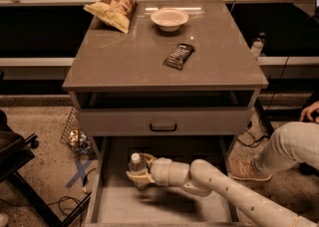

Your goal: Place blue plastic bottle into middle drawer

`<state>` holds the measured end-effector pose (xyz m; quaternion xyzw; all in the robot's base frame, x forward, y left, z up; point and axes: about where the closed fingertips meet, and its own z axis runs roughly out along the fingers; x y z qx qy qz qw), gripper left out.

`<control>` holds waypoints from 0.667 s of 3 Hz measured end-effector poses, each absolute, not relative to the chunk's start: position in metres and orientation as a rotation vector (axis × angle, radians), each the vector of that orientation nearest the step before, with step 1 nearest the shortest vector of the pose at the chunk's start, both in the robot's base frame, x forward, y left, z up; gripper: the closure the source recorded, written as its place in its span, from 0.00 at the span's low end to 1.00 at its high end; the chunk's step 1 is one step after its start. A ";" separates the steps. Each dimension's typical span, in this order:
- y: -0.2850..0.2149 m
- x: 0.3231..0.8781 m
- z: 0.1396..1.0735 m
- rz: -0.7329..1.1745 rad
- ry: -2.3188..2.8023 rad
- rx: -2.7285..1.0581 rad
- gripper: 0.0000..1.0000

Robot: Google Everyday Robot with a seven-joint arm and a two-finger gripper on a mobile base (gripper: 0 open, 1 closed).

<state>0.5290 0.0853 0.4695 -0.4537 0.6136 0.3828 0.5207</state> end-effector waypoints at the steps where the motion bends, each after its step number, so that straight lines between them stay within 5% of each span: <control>1: 0.085 0.529 0.470 0.918 1.471 -1.087 0.05; 2: 0.087 0.528 0.470 0.920 1.469 -1.088 0.00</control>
Offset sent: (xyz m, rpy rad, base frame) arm 0.0000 0.0001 0.0000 0.0000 0.0000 0.0001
